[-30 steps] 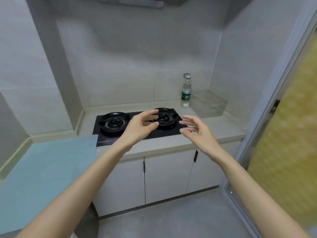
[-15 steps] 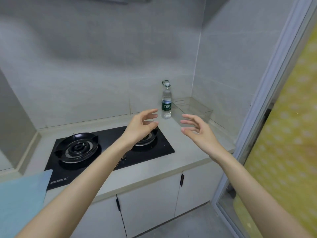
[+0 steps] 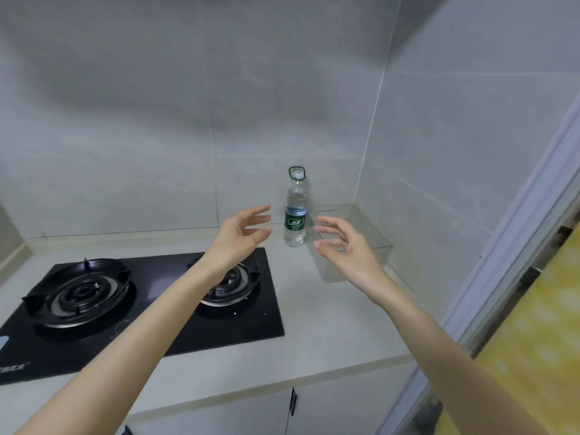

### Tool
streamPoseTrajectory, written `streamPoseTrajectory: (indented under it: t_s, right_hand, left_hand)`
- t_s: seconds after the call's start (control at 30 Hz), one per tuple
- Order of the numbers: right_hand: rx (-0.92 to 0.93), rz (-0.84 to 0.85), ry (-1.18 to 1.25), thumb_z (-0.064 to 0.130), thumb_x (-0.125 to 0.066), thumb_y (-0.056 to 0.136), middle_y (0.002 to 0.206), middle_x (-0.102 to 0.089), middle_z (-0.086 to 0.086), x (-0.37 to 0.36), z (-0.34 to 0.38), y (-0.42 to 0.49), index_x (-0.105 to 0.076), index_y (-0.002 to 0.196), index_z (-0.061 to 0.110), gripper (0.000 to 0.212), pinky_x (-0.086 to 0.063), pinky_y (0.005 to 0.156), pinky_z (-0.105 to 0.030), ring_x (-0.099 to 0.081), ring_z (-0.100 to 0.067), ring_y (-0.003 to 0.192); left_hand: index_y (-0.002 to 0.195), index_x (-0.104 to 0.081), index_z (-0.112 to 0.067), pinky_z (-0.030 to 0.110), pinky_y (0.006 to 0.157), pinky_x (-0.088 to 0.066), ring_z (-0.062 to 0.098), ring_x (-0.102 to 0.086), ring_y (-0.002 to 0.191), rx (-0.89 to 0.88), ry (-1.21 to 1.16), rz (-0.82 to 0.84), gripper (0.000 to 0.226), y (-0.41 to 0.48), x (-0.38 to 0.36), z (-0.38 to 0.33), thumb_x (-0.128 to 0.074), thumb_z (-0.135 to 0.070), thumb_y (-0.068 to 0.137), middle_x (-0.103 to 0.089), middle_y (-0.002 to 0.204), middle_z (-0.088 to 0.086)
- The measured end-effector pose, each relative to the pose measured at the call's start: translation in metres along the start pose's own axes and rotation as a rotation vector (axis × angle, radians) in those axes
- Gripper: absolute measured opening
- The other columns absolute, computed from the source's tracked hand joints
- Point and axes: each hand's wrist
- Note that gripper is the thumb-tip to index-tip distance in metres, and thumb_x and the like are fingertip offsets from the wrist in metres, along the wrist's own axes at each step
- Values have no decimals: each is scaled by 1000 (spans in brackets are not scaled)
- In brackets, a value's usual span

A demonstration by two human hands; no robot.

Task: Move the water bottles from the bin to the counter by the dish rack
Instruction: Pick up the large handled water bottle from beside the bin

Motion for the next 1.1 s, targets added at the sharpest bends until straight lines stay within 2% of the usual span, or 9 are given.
streamPoseTrajectory:
  t_s: [0.17,0.3,0.37,0.43,0.57,0.73,0.87,0.93,1.1]
  right_hand:
    - [-17,23,55,12,-65,89,120,-62,6,17,-33,50,-54,124,25,39,-47,84,-18,-62,-9,100]
    - [-27,29,80,9,-64,90,116,-61,9,21,-59,95,-53,118,29,36,-45,70,-14,-61,10,85]
    - [-22,29,79,8,-65,89,115,-59,8,19,-73,117,-51,117,30,38,-47,72,-11,-61,7,87]
    - [-25,31,73,9,-66,89,117,-58,8,17,-86,138,-50,118,30,39,-47,78,-12,-61,-3,94]
    - [-45,15,42,12,-67,88,114,-54,26,12,-112,182,-51,118,34,40,-43,78,-10,-60,-12,106]
    - [-59,-29,13,16,-68,87,125,-56,18,11,-147,235,-53,119,38,41,-42,78,-8,-59,-13,114]
    - [-76,-32,-2,19,-67,88,125,-56,19,14,-170,268,-52,124,34,41,-44,93,-22,-57,-14,116]
    - [-92,-21,-18,22,-67,88,125,-55,22,15,-182,286,-52,126,33,42,-44,96,-25,-57,-14,117]
    - [-113,-9,-14,21,-68,88,125,-50,22,9,-209,329,-47,127,35,47,-40,90,-19,-52,-12,116]
  left_hand:
    - [134,-52,-28,24,85,-48,8,-62,101,27,21,-47,43,43,-19,5,-59,-15,94,-62,123,-7]
    - [134,-52,-26,22,83,-50,5,-62,98,58,20,-75,43,80,-27,20,-59,-15,93,-62,124,-5]
    - [133,-52,-25,21,82,-49,5,-62,96,60,23,-80,42,100,-30,29,-59,-14,93,-62,124,-3]
    - [132,-53,-24,21,83,-47,6,-62,94,60,22,-89,41,121,-31,38,-59,-13,93,-62,124,-2]
    - [131,-54,-24,21,82,-45,12,-63,97,53,46,-96,40,170,-33,60,-59,-14,93,-63,123,-2]
    - [130,-55,-26,22,82,-46,16,-65,100,60,62,-73,40,234,-38,91,-61,-15,92,-63,124,0]
    - [131,-54,-30,23,86,-48,16,-64,104,93,54,-51,44,273,-44,110,-64,-20,90,-62,123,-2]
    - [133,-53,-32,24,88,-49,16,-63,106,101,64,-51,46,291,-47,118,-66,-23,89,-61,122,-4]
    - [135,-49,-38,27,90,-50,15,-63,106,130,76,-56,52,327,-56,143,-67,-29,88,-59,123,-6]
Point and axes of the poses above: each hand's wrist, its own y-axis towards the middle knuckle, its own x-axis out of the back of the hand, z = x × y
